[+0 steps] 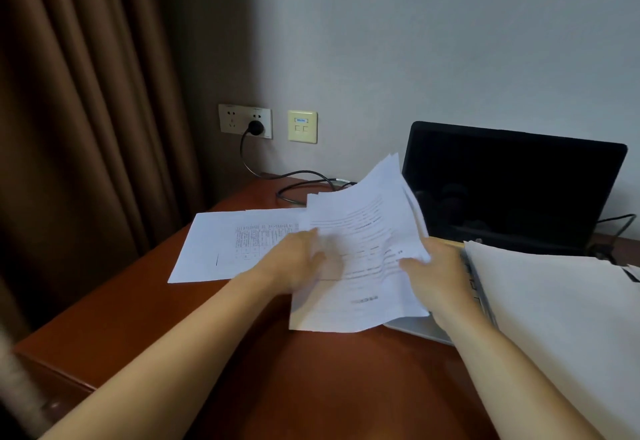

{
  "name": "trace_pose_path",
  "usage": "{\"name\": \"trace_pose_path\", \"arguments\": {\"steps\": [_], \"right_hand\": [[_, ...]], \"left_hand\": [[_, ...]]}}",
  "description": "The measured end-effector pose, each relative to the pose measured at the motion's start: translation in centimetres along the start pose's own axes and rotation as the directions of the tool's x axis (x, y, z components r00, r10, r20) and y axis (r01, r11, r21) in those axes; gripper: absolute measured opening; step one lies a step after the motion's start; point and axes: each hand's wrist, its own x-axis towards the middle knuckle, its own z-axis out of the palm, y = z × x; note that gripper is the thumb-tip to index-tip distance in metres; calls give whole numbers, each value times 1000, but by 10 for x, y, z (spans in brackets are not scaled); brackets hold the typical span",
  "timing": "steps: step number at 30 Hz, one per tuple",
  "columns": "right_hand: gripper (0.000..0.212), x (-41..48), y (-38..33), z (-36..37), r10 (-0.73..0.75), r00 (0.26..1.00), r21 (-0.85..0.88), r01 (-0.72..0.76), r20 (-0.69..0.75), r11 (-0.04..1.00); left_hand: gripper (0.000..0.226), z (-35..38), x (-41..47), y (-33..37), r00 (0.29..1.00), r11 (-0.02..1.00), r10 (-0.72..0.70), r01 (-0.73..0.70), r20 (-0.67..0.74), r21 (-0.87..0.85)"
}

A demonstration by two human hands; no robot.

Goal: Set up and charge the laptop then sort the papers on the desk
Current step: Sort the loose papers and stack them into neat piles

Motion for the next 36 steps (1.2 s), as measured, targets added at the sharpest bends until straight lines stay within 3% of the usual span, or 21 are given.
{"name": "trace_pose_path", "arguments": {"steps": [5, 11, 17, 21, 23, 26, 29, 31, 34, 36], "right_hand": [[23, 4, 0, -9, -71, 995, -80, 65, -71, 995], [16, -4, -1, -4, -118, 992, -108, 112, -48, 988], [21, -4, 1, -2, -119, 991, -108, 112, -64, 988], [24, -6, -2, -2, -106, 991, -98, 98, -76, 990], [27, -6, -2, -1, -114, 991, -94, 107, -76, 990], [47, -6, -2, 1, -124, 990, -28, 122, -68, 992], [75, -5, -3, 2, -53, 997, 37, 55, -55, 998], [61, -3, -2, 4, 2, 1000, 106, -2, 4, 994], [15, -2, 1, 10, 45, 996, 170, -57, 75, 984], [17, -3, 1, 12, 32, 997, 149, -42, 66, 988]], "left_hand": [[60, -32, -22, -33, 972, 945, -219, 189, 88, 268], [50, -42, -22, -41, 976, 830, -208, 142, 63, 539], [56, -51, -22, -41, 975, 826, -191, 98, 111, 555], [39, -54, -18, -41, 988, 758, -155, 120, -1, 641], [36, -56, -16, -38, 973, 812, -178, 230, -148, 536], [31, -71, -4, -39, 894, 916, -365, 395, -258, 74], [29, -81, 3, -19, 840, 815, -506, 392, -194, -427], [23, -74, 7, 6, 855, 750, -496, 335, -151, -571], [27, -46, 15, 41, 881, 616, -467, 265, -73, -742], [48, -24, 21, 57, 920, 496, -387, 258, 55, -829]]}}
